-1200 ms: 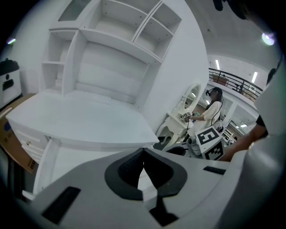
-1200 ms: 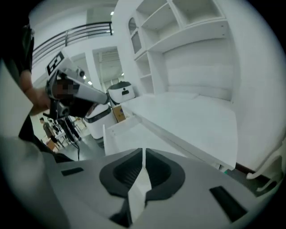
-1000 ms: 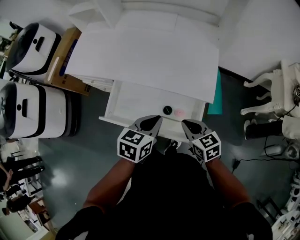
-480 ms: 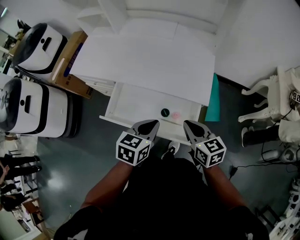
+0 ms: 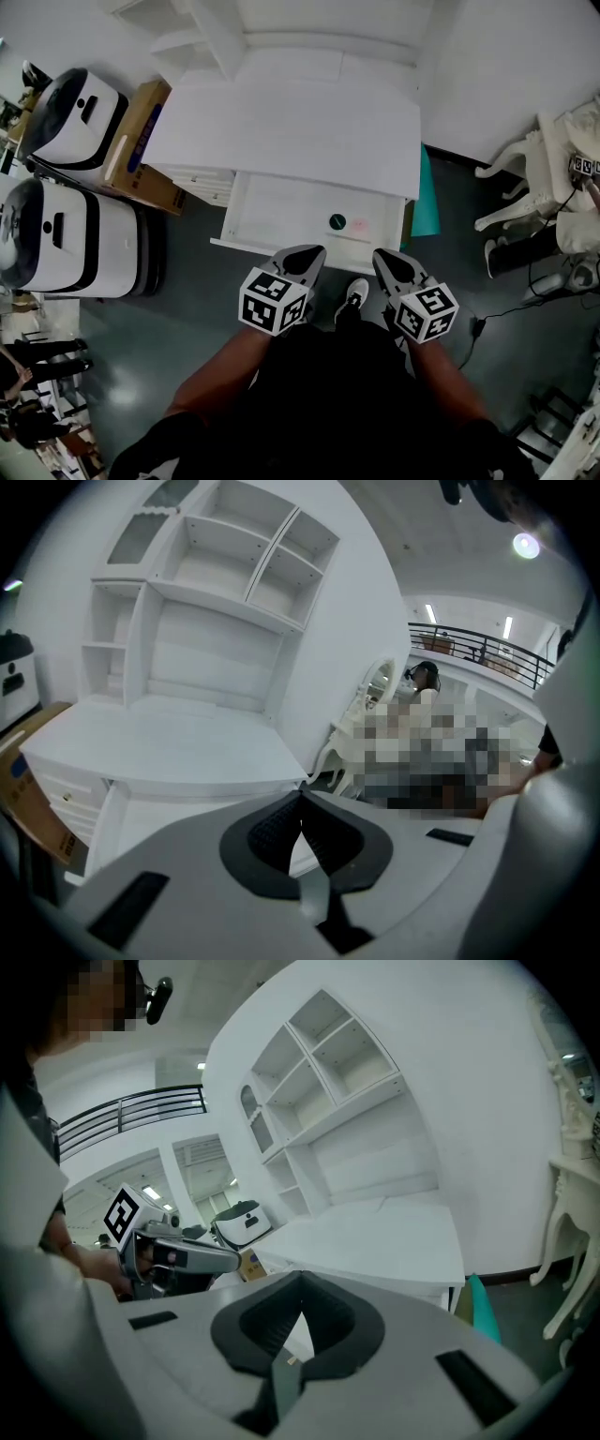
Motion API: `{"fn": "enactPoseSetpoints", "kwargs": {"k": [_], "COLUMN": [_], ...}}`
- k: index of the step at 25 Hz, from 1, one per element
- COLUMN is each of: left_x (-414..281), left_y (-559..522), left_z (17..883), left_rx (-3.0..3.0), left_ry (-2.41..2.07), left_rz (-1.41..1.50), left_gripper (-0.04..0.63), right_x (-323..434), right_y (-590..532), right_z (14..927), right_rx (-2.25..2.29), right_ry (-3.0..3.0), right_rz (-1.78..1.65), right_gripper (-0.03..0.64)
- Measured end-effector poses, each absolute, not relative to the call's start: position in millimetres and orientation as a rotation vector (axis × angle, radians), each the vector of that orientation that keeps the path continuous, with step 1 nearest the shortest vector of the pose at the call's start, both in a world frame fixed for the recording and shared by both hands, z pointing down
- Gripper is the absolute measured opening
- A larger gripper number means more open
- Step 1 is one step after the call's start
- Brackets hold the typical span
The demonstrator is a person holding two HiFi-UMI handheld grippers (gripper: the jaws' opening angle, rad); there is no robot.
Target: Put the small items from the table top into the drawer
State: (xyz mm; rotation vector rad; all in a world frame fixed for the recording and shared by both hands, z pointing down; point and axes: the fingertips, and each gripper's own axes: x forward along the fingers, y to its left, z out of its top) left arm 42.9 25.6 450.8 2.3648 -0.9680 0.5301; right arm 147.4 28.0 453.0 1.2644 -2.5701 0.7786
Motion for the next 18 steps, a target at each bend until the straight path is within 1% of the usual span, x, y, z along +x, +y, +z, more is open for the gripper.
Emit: {"fn": "enactPoseSetpoints", "kwargs": {"k": [10,18], "left_x": [4,-23], "left_y": [84,119], "left_z": [454,463], "left_rx": [2.408,2.442], "left_ry": [-0.861,-0.798], "left_rz": [0.537,0.562], "left_gripper": [0.003,0.003], "right_x": [100,86], "right_y": [99,140], "right_z": [461,466], "right_rx": [1.354,1.478], "right_ry": [-2.487,-2.443], "right_rz": [0.791,0.798], "right_gripper": [0.025,0.025]}}
